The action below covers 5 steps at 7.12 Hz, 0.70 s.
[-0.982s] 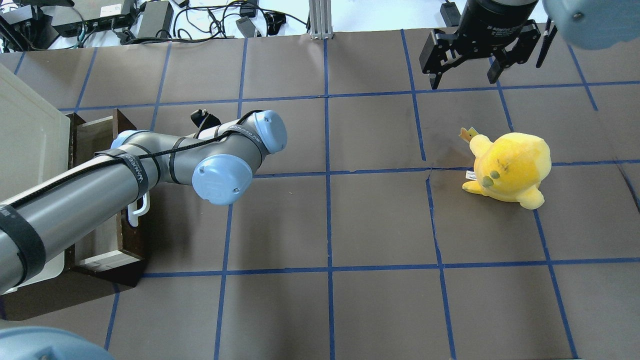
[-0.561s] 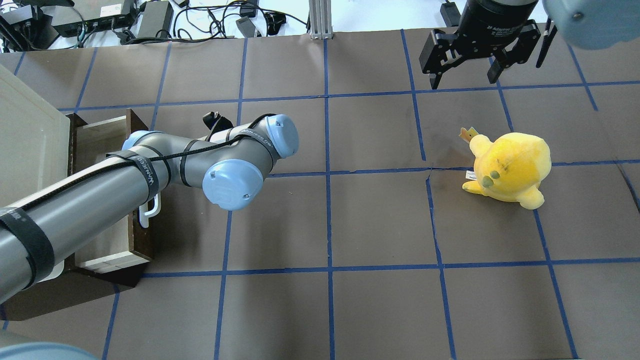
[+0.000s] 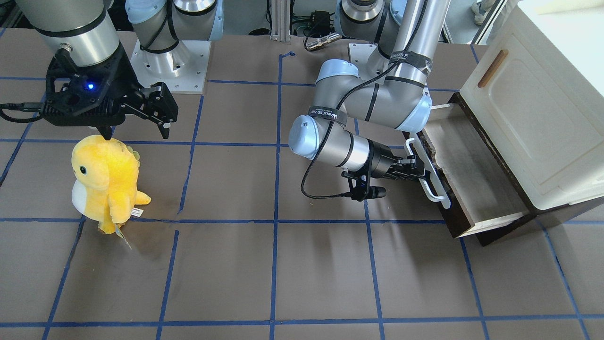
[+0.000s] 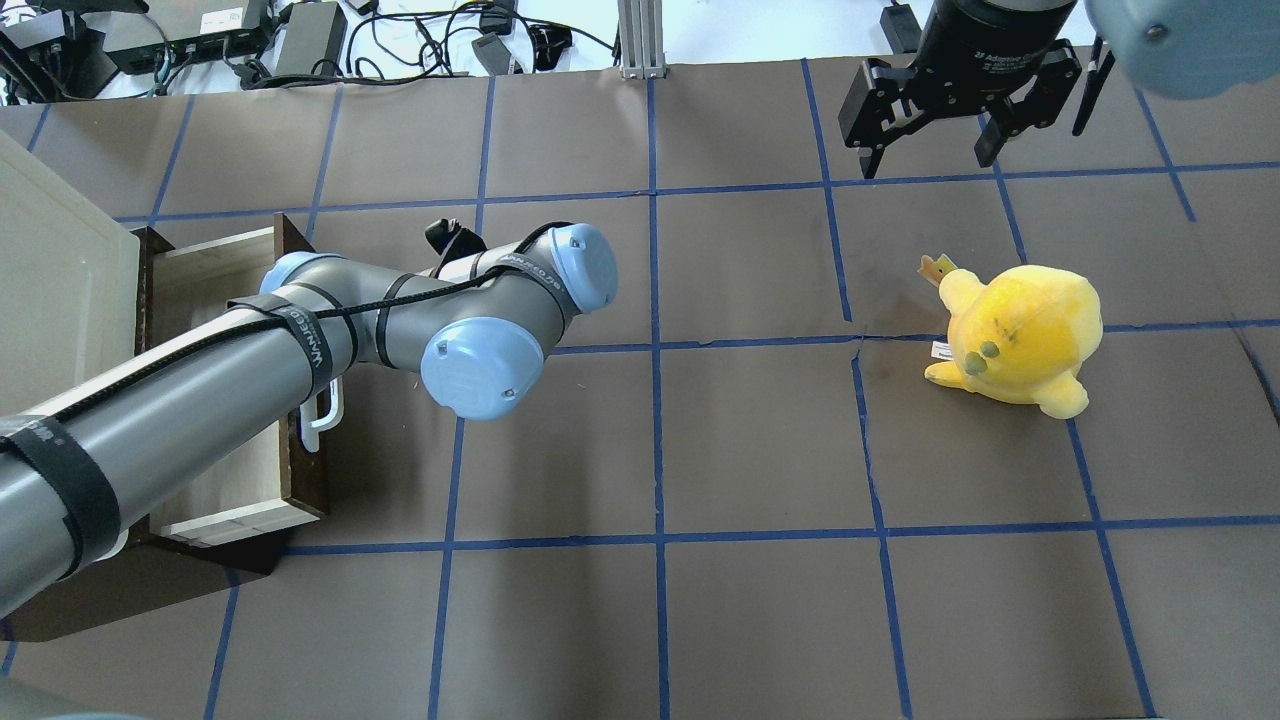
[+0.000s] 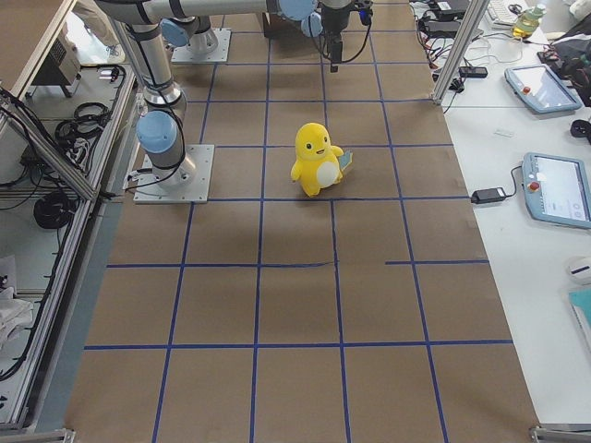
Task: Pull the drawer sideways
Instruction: 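Pull the handle with the left gripper, sliding the drawer out sideways, then hold the opened drawer handle, then open the left gripper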
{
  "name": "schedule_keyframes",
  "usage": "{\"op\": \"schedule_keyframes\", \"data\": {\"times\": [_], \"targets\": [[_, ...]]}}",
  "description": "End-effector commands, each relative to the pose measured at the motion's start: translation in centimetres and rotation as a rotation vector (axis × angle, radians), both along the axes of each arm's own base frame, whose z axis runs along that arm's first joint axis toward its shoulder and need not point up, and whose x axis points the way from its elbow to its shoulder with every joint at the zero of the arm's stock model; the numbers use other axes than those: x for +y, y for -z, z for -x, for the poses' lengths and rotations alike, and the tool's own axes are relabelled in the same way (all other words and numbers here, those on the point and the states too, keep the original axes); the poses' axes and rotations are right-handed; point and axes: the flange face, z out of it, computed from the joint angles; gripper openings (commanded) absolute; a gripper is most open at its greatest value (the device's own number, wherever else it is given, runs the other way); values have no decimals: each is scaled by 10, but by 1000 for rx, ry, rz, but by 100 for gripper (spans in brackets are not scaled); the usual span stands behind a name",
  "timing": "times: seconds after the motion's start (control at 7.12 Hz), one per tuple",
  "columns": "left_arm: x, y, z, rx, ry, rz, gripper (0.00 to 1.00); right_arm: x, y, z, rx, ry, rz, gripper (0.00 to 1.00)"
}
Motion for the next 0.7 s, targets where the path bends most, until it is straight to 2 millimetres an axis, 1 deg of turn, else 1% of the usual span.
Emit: {"op": "schedule_keyframes", "data": {"times": [0.0, 0.56], "targets": [[2, 1, -3, -1, -6, -7, 33, 0, 0, 0, 0, 0, 0, 100], [0, 0, -8, -2, -16, -5, 33, 0, 0, 0, 0, 0, 0, 100]]}}
